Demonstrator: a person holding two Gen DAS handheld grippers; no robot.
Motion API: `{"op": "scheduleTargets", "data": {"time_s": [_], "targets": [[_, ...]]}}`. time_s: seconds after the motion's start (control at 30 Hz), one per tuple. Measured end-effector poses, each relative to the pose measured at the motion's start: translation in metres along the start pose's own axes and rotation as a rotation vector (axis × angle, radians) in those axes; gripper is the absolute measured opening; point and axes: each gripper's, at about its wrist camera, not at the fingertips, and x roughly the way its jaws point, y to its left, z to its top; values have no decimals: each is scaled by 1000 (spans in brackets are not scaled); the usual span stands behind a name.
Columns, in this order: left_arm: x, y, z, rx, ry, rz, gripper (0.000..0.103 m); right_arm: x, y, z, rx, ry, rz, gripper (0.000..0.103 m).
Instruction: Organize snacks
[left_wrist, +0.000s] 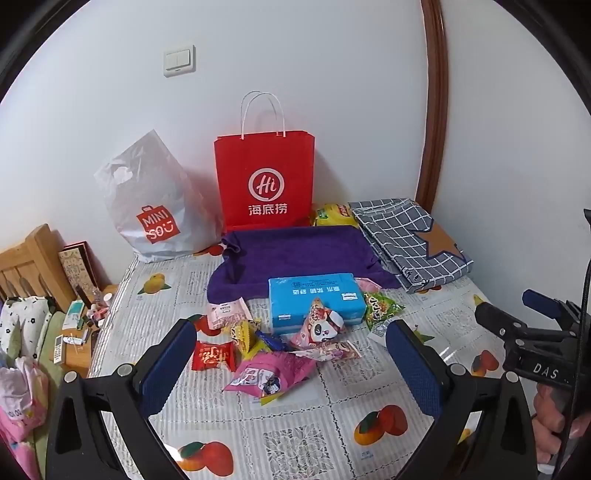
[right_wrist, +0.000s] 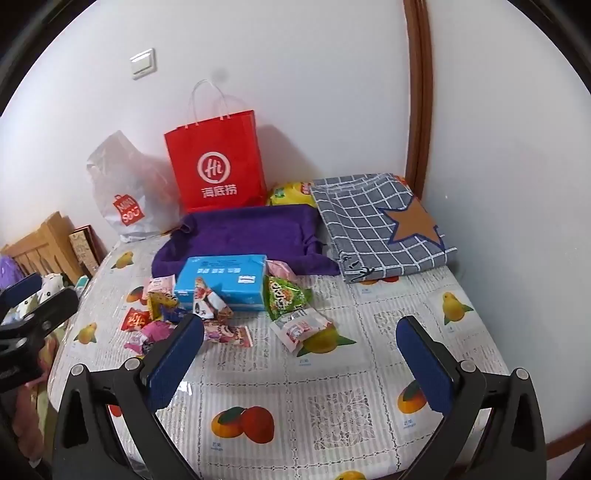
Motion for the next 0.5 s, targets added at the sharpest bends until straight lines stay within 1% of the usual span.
{"op": "scheduleTargets", "data": {"time_s": [0.07,0.17,0.3,0.5], "targets": [[-5,2,0,2,-11,12,103,-2,2,0,2,-12,12,102],[-12,7,1,-21,-33,-11,103,-7,7,1,-16,-17,26,102],[-13,12,-2,-37,-41,-26,103,-13,17,1,-46,-43,40,102],[-9,17,-4,-62,-28,-36,103,-15,26,1,-76,-51,40,102]]}}
